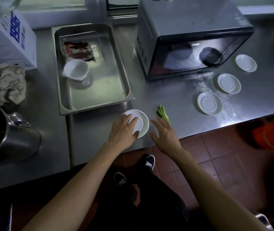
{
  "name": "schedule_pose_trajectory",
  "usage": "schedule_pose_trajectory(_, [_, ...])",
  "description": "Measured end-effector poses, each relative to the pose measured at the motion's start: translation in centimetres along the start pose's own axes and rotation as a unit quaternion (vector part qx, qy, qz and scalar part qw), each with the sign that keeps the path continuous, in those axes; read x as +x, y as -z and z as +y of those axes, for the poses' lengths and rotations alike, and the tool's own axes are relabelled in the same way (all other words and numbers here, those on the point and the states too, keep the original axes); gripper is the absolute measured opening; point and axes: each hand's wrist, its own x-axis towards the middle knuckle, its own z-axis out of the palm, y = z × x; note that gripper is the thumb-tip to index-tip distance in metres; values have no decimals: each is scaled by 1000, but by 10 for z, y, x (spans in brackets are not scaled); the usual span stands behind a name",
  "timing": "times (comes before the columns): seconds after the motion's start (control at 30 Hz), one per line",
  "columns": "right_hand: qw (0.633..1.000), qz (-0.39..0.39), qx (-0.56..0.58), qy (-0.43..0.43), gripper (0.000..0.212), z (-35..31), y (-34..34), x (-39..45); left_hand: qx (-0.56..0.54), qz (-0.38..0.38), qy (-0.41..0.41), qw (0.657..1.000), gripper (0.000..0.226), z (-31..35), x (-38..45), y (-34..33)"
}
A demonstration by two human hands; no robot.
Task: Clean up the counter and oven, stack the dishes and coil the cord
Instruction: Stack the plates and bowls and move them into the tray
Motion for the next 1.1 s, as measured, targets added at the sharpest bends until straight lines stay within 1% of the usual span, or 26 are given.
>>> schedule_pose_trajectory(0.07, [1000, -11, 6, -16, 48, 9, -4, -6, 26, -36, 6, 999, 70, 4, 2, -10])
schedule_pose_trajectory(0.2, [999, -3, 18, -29, 46, 22, -8, -11, 63, -60, 2, 996, 85, 16, 15, -21])
schedule_pose_trajectory(0.4, [999, 22, 37, -3, 41, 42, -18, -14, 104, -90, 5, 990, 91, 25, 36, -33])
schedule_pose_trajectory(0.5, [998, 18, 56, -17, 44, 50, -22, -18, 120, -109, 7, 987, 101, 24, 44, -39])
schedule_pose_trajectory(0.63, [997, 9, 65, -44, 46, 53, -24, -22, 98, -123, 31, 987, 109, 20, 54, -40])
schedule_pose_trajectory(0.77, [996, 1, 66, -57, 46, 53, -24, -25, 81, -137, 43, 986, 106, 20, 55, -43])
schedule_pose_trajectory(0.87, [996, 0, 63, -63, 46, 54, -26, -28, 96, -118, 44, 987, 107, 19, 54, -46])
schedule_pose_trajectory(1.1, [995, -14, 48, -83, 47, 50, -26, -46, 78, -128, 70, 986, 115, 15, 55, -48])
